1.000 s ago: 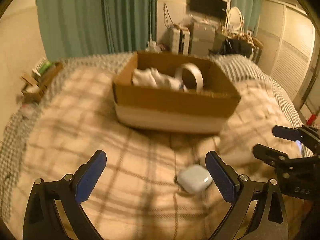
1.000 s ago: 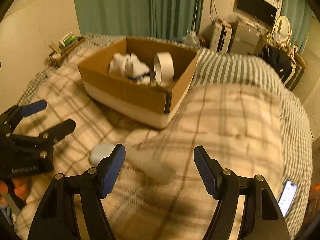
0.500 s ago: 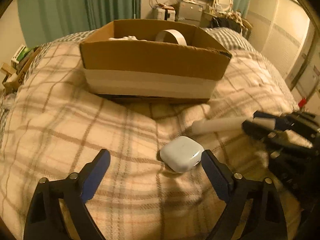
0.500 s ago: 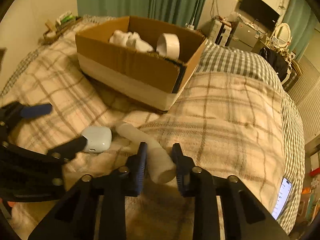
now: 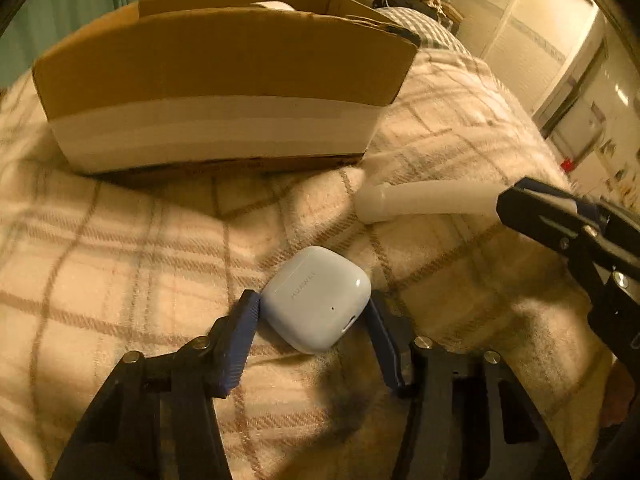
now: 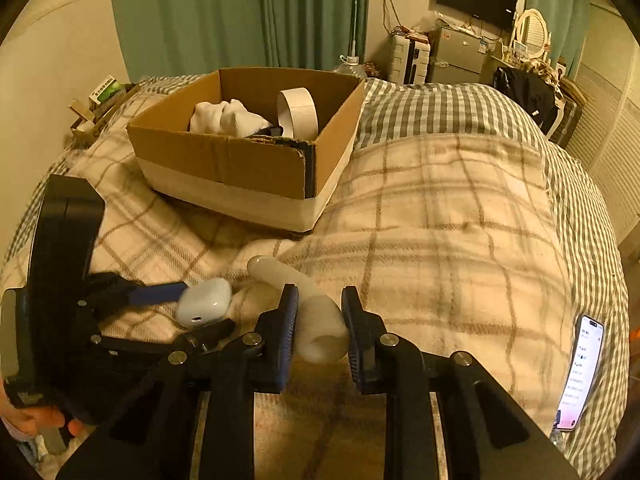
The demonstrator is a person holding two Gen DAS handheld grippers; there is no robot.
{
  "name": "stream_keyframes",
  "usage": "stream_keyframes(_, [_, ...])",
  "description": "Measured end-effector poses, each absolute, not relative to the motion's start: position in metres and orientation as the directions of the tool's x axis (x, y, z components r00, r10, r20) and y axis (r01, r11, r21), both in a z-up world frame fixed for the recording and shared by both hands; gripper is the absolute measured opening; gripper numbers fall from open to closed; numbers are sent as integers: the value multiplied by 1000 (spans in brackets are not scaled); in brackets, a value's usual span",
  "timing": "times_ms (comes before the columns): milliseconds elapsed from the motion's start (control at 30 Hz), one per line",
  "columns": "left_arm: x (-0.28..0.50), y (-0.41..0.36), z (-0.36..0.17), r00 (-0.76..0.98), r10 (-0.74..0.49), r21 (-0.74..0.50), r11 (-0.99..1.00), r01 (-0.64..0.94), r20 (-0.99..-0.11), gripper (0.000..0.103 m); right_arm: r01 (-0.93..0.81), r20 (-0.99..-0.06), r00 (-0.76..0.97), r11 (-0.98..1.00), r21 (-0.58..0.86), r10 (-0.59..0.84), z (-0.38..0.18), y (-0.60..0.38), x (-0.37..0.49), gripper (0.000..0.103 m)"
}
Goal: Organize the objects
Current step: 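Grasp the white tube with the right gripper while the left grasps the earbuds case, then carry the tube and earbuds case into the box and open both grippers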
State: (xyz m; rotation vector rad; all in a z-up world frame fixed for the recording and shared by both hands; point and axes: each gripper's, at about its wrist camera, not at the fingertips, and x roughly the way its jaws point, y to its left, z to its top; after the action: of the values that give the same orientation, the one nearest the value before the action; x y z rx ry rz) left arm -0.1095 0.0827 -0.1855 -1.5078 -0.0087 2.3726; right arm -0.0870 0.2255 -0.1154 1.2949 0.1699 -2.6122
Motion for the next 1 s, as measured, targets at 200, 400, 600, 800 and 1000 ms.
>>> stream_keyframes(200, [-94,81,-174,-447,235,-125,-957,-261,-863,54,237,-782,-608,-971,-20,-133,-111,223,-79,22])
stream_keyframes(400, [-77,66,-149,-514,273,-164,-955,-247,-813,54,242,-772,-621,-970,-23,-137,-102,220,-66,22])
stream_keyframes(600, [-66,50,-123,-561,289,-193,-955,-225,-776,54,244,-749,-647,-969,-29,-141,-82,219,-51,21])
stream_keyframes(800, [-52,43,-85,-623,234,-114,-967,-227,-746,54,258,-707,-693,-964,-59,-142,-45,212,-37,21])
stream_keyframes(1000, [-52,37,-45,-687,158,-8,-976,-216,-709,54,266,-654,-742,-960,-84,-148,-5,200,-35,21])
